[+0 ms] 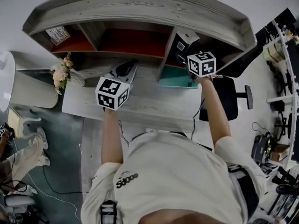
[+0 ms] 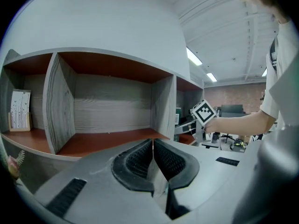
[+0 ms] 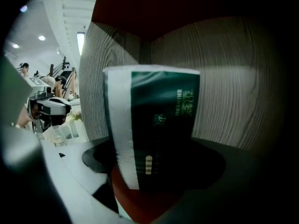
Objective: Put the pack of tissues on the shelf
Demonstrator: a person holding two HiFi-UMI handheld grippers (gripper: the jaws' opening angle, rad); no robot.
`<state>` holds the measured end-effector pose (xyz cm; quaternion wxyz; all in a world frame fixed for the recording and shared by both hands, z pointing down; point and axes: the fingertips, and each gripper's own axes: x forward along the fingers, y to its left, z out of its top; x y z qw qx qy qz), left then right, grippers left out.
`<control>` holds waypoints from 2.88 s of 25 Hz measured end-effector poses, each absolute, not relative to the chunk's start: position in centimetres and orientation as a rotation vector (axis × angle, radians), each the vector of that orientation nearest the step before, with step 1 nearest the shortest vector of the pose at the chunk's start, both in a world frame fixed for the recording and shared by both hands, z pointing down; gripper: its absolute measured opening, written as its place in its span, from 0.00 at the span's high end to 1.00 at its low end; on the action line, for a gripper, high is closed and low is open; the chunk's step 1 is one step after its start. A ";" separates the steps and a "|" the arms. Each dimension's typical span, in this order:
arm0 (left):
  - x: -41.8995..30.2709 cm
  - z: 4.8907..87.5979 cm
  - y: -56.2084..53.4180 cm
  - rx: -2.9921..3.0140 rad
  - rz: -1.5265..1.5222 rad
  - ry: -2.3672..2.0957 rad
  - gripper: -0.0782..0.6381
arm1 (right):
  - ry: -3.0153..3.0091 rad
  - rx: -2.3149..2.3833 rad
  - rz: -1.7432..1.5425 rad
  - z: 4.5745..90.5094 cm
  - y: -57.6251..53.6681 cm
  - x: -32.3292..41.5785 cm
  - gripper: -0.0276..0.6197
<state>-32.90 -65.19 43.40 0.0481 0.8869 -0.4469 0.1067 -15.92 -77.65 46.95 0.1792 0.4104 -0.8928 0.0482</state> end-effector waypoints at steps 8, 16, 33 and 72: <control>-31.2 43.3 -62.3 2.672 0.339 -1.415 0.86 | -2.539 1.259 0.146 45.0 -73.7 -11.6 0.38; -27.6 42.0 -57.9 2.658 0.286 -1.490 0.86 | -2.500 1.330 0.186 43.8 -67.4 -5.8 0.39; -16.7 37.6 -40.7 2.691 0.244 -1.696 0.86 | -2.618 1.408 0.024 36.9 -47.7 6.6 0.95; -7.7 32.4 -19.8 2.738 0.235 -1.902 0.86 | -2.726 1.121 -0.397 31.8 -24.9 10.6 0.95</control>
